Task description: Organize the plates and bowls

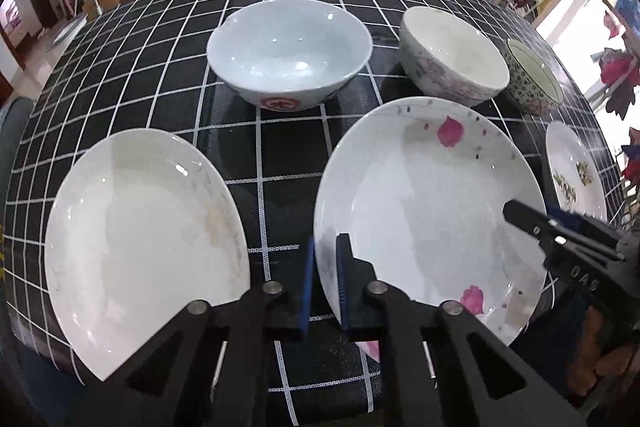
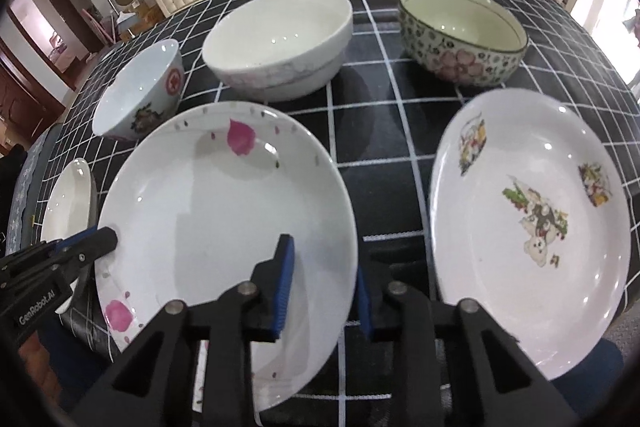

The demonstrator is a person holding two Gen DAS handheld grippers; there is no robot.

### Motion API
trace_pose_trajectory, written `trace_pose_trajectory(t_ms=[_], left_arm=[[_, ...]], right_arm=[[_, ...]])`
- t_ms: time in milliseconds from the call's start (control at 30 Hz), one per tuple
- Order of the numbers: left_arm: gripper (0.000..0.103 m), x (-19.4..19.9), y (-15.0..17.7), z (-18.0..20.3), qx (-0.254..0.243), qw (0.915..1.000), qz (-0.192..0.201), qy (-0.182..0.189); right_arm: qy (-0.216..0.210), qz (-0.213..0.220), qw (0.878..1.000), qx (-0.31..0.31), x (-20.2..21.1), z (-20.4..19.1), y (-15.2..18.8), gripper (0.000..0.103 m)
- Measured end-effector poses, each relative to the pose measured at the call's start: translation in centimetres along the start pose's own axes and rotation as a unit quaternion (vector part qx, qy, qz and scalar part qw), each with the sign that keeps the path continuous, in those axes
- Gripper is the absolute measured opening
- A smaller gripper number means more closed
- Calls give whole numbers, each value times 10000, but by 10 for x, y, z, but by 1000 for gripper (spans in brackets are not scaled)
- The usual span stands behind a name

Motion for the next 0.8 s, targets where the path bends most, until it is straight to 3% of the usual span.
trace_pose_trajectory(t_ms=[500, 800], left_arm=[[8, 0, 1, 3, -9, 10000, 23, -13], [8, 27, -3, -5, 39, 9996, 281, 36]], right_arm=[[-46, 205, 9996, -176, 21, 4, 1, 29], [-215, 434, 9987, -138, 44, -16, -10, 29]])
Point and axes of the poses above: each gripper's, at about its wrist camera, not at the fingertips, and x roughly against the way its jaws point, z to its right, y to its underside, the point moved 2 cm from there along -x, roughly the way its jaws point, and after that the axes turned 10 degrees about z, right-handed, at the moved point
